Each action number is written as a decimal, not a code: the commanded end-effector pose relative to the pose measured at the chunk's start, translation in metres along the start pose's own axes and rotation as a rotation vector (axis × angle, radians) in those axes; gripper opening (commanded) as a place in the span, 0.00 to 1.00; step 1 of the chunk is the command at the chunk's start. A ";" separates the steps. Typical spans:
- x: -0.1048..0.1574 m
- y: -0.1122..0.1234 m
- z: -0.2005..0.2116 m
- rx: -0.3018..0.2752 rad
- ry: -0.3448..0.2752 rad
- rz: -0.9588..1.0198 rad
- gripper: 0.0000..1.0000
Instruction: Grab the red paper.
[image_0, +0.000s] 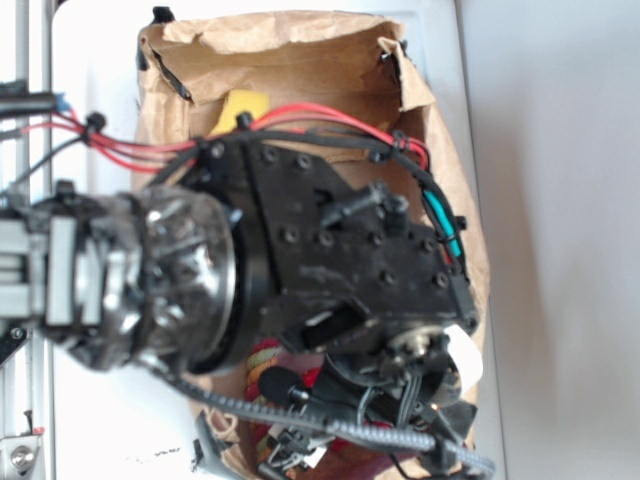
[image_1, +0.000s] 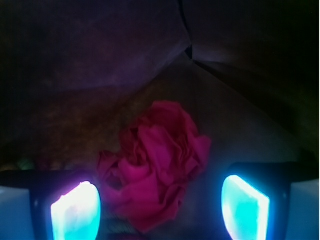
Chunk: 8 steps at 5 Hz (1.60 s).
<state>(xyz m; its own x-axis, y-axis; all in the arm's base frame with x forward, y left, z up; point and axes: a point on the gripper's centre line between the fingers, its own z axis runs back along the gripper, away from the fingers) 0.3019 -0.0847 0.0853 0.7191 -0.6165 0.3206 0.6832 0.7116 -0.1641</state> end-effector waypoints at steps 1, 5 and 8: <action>0.023 -0.010 0.001 -0.022 -0.108 0.159 1.00; 0.022 -0.016 -0.038 -0.066 0.025 0.246 1.00; 0.024 -0.017 -0.046 -0.052 0.020 0.265 0.00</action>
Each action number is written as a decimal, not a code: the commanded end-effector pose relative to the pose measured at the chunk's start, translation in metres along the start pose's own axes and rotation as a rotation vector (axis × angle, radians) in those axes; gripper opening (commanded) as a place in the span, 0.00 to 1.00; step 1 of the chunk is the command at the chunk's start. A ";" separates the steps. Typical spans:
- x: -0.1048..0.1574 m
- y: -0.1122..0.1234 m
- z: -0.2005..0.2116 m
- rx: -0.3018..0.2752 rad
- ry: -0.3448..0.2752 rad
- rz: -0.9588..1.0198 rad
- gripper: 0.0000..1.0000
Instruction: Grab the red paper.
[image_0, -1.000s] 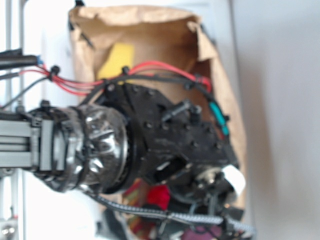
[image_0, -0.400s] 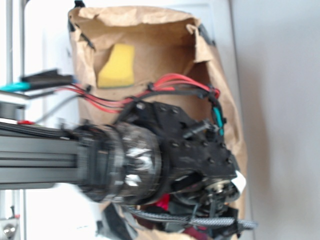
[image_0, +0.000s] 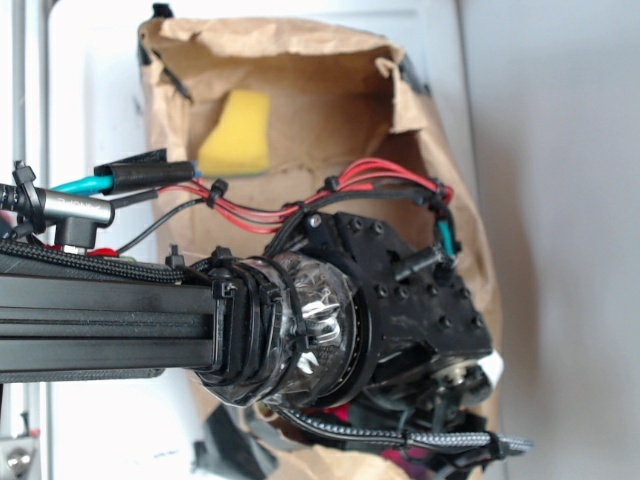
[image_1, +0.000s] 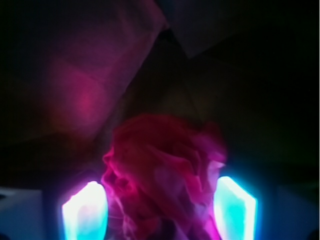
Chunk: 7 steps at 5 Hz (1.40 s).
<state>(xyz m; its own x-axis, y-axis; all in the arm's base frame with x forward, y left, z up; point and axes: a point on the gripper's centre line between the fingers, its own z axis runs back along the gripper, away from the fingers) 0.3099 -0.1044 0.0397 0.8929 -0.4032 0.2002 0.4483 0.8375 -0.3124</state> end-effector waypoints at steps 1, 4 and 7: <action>0.014 -0.024 0.019 0.061 -0.057 -0.040 0.00; -0.050 -0.005 0.131 0.280 -0.152 0.131 0.00; -0.041 0.015 0.132 0.266 -0.197 0.267 1.00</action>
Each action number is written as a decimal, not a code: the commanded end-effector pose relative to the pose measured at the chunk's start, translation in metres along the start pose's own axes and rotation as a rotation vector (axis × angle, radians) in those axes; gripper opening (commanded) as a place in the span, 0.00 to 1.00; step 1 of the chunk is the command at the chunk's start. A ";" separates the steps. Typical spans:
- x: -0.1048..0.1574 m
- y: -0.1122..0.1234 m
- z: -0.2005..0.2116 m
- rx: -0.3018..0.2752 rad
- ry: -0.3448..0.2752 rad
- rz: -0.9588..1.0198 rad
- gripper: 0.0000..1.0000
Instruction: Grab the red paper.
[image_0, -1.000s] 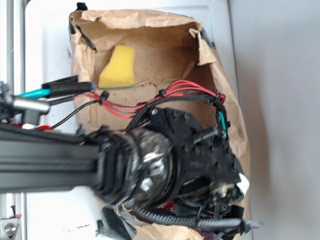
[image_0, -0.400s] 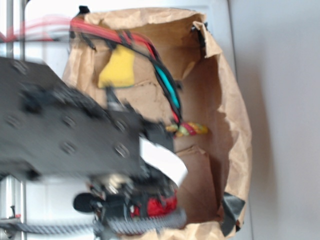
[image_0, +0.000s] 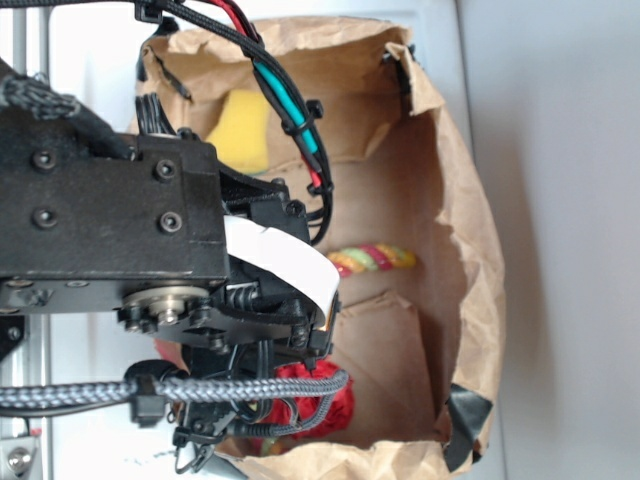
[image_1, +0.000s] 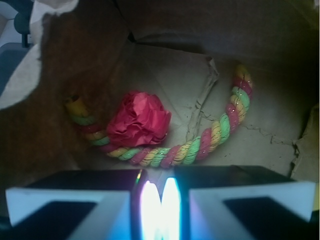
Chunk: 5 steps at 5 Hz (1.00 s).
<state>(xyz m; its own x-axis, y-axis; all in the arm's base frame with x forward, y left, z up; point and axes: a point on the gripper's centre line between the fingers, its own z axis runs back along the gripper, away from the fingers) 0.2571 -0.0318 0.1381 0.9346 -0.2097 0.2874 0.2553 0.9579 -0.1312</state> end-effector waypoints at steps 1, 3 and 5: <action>0.024 0.014 -0.004 0.037 -0.041 0.171 1.00; 0.036 0.003 -0.044 -0.003 -0.001 0.220 1.00; 0.043 -0.020 -0.052 -0.132 0.022 0.383 1.00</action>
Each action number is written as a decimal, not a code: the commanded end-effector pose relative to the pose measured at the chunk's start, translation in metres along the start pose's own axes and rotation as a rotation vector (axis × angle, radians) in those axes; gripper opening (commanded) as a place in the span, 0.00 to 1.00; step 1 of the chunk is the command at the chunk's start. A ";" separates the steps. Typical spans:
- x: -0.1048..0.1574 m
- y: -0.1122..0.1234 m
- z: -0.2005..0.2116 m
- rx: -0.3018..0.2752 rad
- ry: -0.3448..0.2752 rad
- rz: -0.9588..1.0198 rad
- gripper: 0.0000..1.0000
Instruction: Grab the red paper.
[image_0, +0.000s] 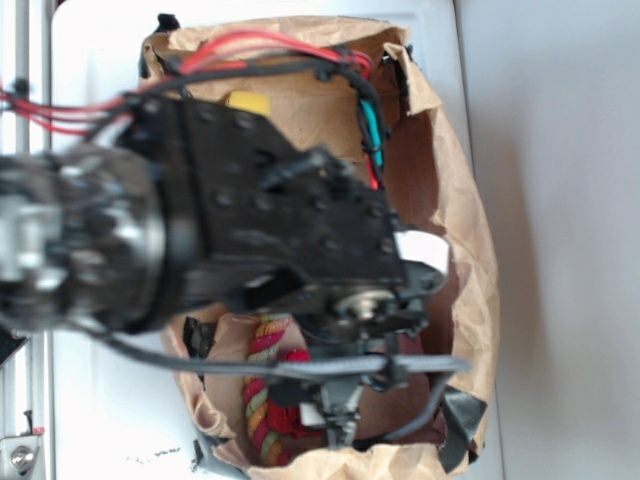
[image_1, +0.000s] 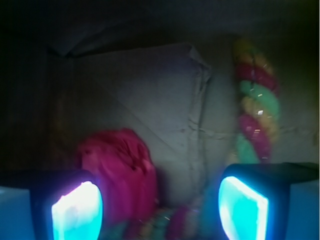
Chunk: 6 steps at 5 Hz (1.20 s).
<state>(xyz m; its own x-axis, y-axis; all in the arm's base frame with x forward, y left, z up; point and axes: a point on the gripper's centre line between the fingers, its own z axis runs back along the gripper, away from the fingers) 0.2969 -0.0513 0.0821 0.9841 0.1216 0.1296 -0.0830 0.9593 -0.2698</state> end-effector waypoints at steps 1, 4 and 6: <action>0.007 -0.042 0.025 -0.076 -0.077 -0.038 1.00; -0.007 -0.061 -0.001 -0.039 0.015 -0.156 1.00; -0.025 -0.039 -0.010 0.015 0.097 -0.145 1.00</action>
<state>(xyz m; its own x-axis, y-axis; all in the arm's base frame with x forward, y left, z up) 0.2761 -0.0853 0.0667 0.9984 -0.0295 0.0483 0.0404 0.9690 -0.2437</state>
